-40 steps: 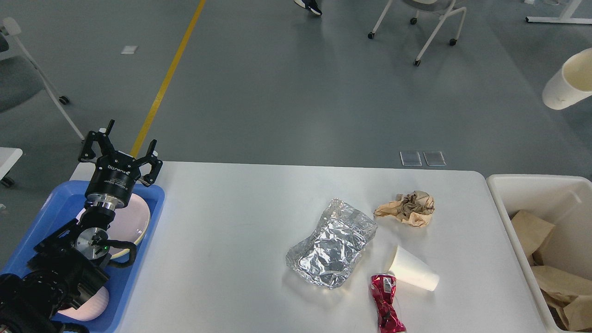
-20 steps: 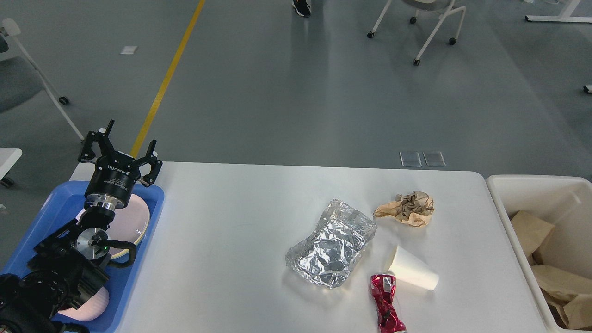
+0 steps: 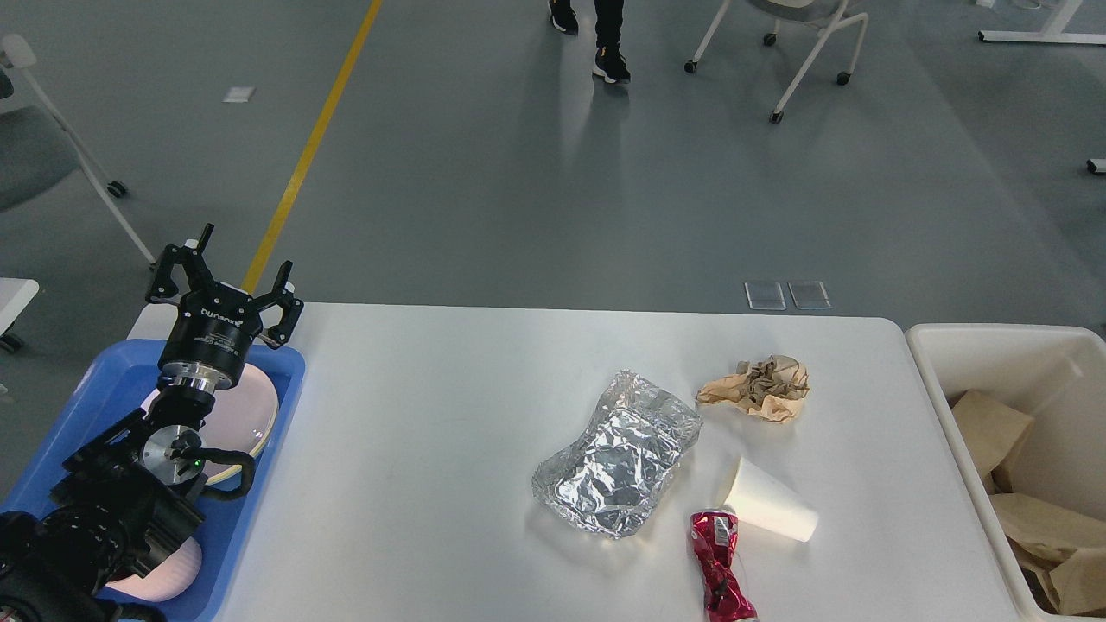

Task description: Tidy desktop

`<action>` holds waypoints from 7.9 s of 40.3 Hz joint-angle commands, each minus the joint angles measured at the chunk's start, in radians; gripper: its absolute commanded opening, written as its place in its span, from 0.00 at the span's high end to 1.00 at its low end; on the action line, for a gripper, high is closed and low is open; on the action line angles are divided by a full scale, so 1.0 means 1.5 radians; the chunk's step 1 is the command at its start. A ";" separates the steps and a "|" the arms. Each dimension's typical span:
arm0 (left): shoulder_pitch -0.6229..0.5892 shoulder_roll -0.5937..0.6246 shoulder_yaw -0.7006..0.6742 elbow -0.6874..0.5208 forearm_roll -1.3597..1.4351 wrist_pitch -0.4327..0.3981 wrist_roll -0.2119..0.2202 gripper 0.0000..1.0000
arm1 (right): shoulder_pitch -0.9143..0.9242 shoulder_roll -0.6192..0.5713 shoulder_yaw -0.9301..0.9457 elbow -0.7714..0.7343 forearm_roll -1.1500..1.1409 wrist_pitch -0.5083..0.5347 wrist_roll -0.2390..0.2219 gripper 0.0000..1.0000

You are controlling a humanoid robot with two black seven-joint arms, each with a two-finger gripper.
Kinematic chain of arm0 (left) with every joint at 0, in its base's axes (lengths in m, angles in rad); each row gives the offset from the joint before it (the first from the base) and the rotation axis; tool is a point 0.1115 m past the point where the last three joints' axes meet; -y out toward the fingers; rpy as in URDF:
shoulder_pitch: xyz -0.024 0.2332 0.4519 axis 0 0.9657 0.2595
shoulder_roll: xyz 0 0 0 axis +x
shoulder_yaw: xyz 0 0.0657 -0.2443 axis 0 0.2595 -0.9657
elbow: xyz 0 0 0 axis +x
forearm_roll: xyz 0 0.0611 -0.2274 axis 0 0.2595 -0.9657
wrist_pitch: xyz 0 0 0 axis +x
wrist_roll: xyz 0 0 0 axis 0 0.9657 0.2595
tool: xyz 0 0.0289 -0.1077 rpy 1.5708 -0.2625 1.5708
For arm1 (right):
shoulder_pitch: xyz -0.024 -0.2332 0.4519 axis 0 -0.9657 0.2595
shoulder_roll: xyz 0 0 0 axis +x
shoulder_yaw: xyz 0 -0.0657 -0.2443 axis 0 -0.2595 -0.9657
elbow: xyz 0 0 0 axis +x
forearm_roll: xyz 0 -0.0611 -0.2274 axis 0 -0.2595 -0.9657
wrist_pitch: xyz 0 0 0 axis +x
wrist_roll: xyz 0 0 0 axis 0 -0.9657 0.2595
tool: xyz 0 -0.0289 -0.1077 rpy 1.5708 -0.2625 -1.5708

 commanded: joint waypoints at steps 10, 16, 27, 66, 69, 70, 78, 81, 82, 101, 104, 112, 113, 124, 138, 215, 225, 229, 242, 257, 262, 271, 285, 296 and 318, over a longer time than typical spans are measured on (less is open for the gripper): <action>0.000 0.000 0.000 0.000 0.000 0.000 0.000 0.04 | -0.080 0.080 0.055 0.001 0.009 -0.004 -0.003 1.00; 0.000 0.000 0.000 0.000 0.000 0.000 0.000 0.04 | -0.105 0.104 0.082 0.003 0.009 -0.004 -0.014 1.00; 0.000 0.000 0.000 0.000 0.000 0.000 -0.001 0.04 | -0.122 0.116 0.102 0.001 0.009 -0.025 -0.014 1.00; -0.001 0.000 0.000 0.000 0.000 0.000 0.000 0.04 | 0.219 -0.084 0.163 0.352 0.066 0.096 -0.014 0.00; 0.000 0.000 0.000 0.000 0.000 0.000 0.000 0.04 | 0.254 -0.082 0.154 0.368 0.067 0.158 -0.014 0.00; 0.000 0.000 0.000 0.000 0.000 0.000 0.000 0.04 | 0.263 -0.081 0.152 0.369 0.067 0.181 -0.014 0.00; 0.000 0.000 0.000 0.000 0.000 0.000 0.000 0.04 | 0.348 -0.061 0.147 0.430 0.067 0.301 -0.012 0.00; 0.000 0.000 0.000 0.000 0.000 0.000 0.000 0.04 | 0.358 -0.033 0.131 0.449 0.068 0.308 -0.009 0.00; 0.000 0.000 0.000 0.000 0.000 0.000 0.000 0.04 | 0.360 -0.021 0.124 0.452 0.069 0.309 -0.008 0.00; 0.000 0.000 0.000 0.000 0.000 0.000 0.000 0.04 | 0.419 0.260 0.016 0.537 0.177 0.296 0.001 0.00; 0.000 0.000 0.000 0.000 0.000 0.000 -0.001 0.04 | 0.421 0.276 0.029 0.530 0.195 0.295 0.000 0.00; 0.000 0.000 0.000 0.000 0.000 0.000 0.000 0.04 | 0.415 0.283 0.073 0.466 0.250 0.294 -0.007 0.00; 0.000 0.000 0.000 0.000 0.000 0.000 -0.001 0.04 | 0.410 0.284 0.080 0.454 0.251 0.294 -0.007 0.00; 0.000 0.000 0.000 0.000 0.000 0.000 -0.001 0.04 | 0.326 0.287 0.102 0.423 0.251 0.156 -0.007 0.00; 0.000 0.000 0.000 0.000 0.000 0.000 0.000 0.04 | 0.237 0.298 0.101 0.424 0.239 -0.016 -0.007 0.00; 0.000 0.000 0.000 0.000 0.000 0.000 0.000 0.04 | 0.026 0.381 0.185 0.242 0.150 -0.078 -0.009 0.52; 0.000 0.000 0.000 0.000 0.000 0.000 0.000 0.04 | 0.031 0.382 0.187 0.248 0.152 -0.044 -0.030 0.97; 0.000 0.000 0.000 0.000 0.000 0.000 0.000 0.04 | 0.033 0.382 0.187 0.248 0.153 -0.020 -0.034 1.00; 0.000 0.000 0.000 0.000 0.000 0.000 0.000 0.04 | 0.090 0.373 0.193 0.274 0.162 0.055 -0.036 1.00; 0.000 0.000 0.000 0.000 0.000 0.000 0.000 0.04 | 0.271 0.252 0.173 0.418 0.162 0.139 -0.036 1.00; 0.000 0.000 0.000 0.000 0.000 0.000 -0.001 0.04 | 0.371 0.209 0.125 0.455 0.163 0.220 -0.035 1.00; 0.000 0.000 0.000 0.000 0.000 0.000 0.000 0.04 | 0.497 0.193 0.009 0.482 0.164 0.350 -0.032 1.00; 0.000 0.000 0.000 0.000 0.000 0.000 0.000 0.04 | 0.620 0.190 -0.084 0.483 0.164 0.350 -0.029 1.00; 0.000 0.000 0.000 0.000 0.000 0.000 -0.001 0.04 | 0.632 0.184 -0.115 0.475 0.158 0.350 -0.031 1.00; 0.000 0.000 0.000 0.000 0.000 0.000 0.000 0.04 | 0.577 0.099 -0.251 0.390 0.029 0.350 -0.037 1.00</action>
